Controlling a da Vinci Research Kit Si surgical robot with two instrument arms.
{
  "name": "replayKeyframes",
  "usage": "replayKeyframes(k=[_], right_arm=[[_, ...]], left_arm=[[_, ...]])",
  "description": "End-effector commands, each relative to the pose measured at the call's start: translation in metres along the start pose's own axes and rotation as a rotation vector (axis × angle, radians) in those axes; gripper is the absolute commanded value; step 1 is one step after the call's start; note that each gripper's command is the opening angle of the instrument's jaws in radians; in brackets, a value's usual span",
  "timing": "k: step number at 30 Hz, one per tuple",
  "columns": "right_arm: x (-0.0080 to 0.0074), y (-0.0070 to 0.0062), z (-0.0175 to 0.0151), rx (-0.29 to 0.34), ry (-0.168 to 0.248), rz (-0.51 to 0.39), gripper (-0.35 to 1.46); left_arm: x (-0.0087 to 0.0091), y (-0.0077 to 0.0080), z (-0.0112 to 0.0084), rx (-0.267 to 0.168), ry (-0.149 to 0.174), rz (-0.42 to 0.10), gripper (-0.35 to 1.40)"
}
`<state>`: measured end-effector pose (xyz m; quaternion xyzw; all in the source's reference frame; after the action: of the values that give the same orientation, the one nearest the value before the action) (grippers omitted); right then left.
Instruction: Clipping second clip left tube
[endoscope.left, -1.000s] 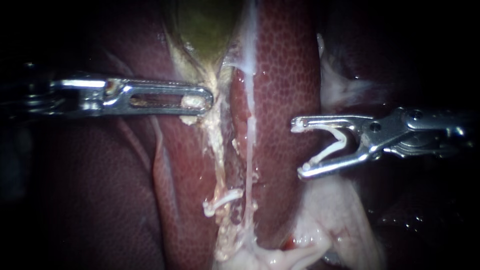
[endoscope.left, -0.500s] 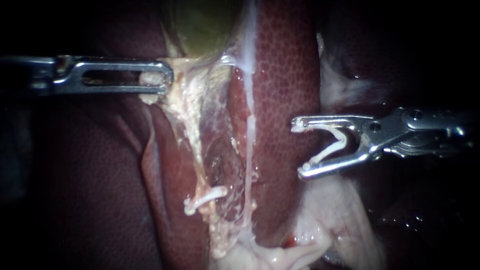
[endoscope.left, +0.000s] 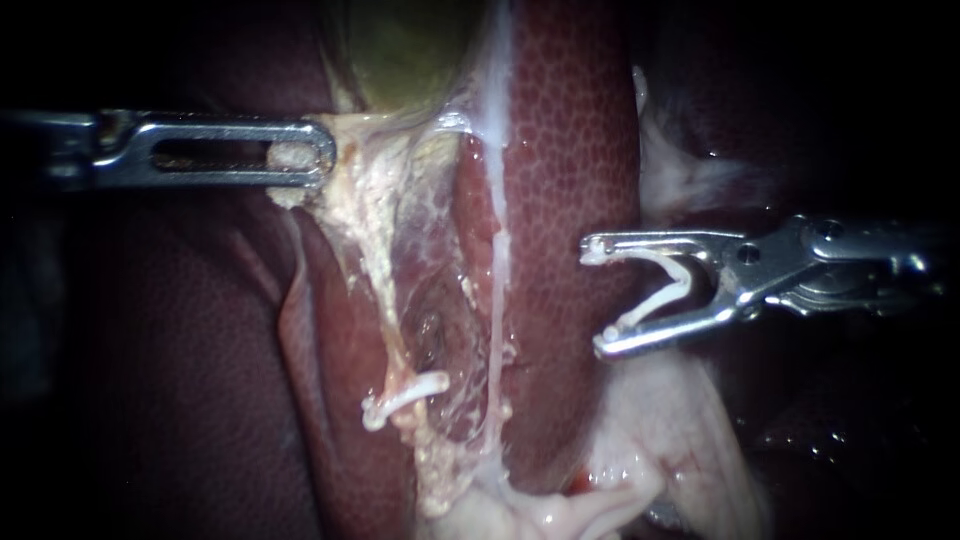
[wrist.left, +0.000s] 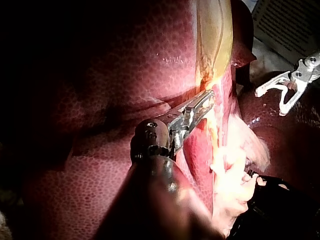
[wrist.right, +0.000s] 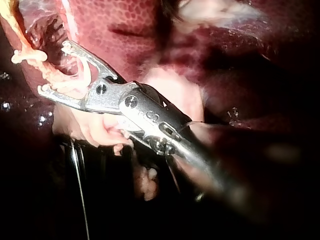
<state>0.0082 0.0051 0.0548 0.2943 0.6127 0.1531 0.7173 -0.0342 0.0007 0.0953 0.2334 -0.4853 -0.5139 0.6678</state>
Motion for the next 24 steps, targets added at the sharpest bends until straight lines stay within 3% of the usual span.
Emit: replayKeyframes(k=[1,6,14,24], right_arm=[[-0.0003,0.0000,0.0006,-0.003,0.003,-0.003,0.60],[-0.0025,0.0003,0.0044,0.022,0.017,-0.030,0.60],[-0.0064,0.0007,0.0116,0.063,0.023,-0.001,0.60],[-0.0077,0.0015,0.0147,0.060,0.022,0.007,0.60]], left_arm=[[0.0000,0.0000,0.0000,0.000,0.000,0.000,-0.35],[0.0000,0.0000,0.0001,0.000,0.000,0.000,-0.35],[0.0001,0.0000,0.0001,-0.001,-0.001,0.001,-0.35],[0.0003,-0.0003,0.0004,-0.004,-0.003,0.001,-0.35]])
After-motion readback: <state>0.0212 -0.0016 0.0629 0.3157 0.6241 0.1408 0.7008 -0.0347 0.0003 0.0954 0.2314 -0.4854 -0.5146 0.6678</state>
